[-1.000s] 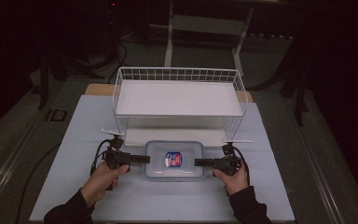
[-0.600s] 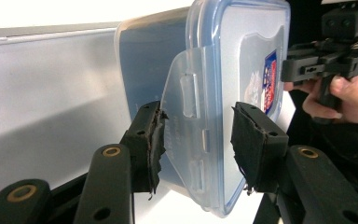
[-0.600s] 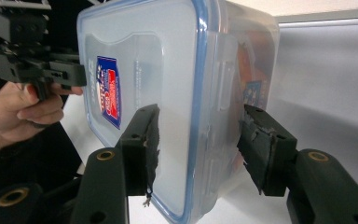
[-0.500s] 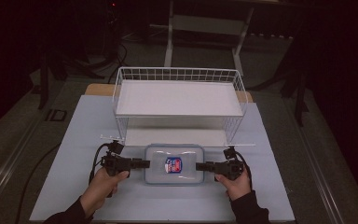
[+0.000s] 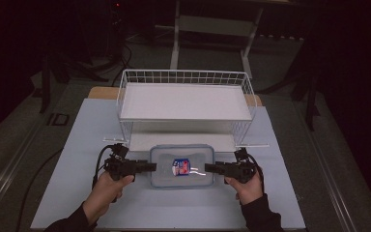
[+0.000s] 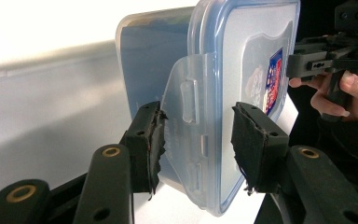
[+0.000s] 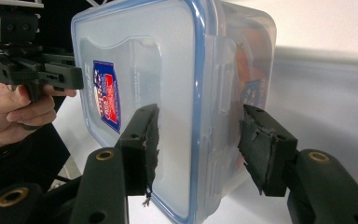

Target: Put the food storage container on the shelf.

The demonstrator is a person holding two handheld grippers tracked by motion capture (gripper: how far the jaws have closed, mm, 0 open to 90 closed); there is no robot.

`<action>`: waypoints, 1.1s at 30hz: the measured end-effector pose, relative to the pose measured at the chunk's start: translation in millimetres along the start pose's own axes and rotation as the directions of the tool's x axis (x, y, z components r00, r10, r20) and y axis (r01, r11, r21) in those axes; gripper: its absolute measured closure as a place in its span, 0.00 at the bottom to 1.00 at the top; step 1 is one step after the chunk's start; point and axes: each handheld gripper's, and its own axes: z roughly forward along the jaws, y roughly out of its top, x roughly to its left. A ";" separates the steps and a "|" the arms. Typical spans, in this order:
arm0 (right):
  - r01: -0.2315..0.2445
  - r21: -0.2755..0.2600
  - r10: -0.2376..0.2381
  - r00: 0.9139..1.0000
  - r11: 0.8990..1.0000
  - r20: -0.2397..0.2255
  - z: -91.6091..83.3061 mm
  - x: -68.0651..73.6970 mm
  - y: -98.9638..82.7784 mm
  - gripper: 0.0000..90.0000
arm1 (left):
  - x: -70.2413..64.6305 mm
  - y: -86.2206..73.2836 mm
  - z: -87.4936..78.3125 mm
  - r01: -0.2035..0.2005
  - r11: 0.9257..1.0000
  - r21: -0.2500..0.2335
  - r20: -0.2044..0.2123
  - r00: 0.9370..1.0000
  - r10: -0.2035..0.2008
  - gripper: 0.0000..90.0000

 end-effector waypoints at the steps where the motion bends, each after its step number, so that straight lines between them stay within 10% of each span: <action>1: 0.008 -0.003 -0.008 1.000 1.000 -0.001 -1.1 0.6 2.3 0.54 | 0.0 0.0 0.0 0.000 1.000 0.000 0.000 1.000 0.000 0.58; 33: 0.053 -0.119 -0.050 0.998 0.991 0.030 6.4 -37.1 42.7 0.53 | 14.6 44.8 33.1 -0.085 0.989 -0.125 -0.080 0.994 0.075 0.57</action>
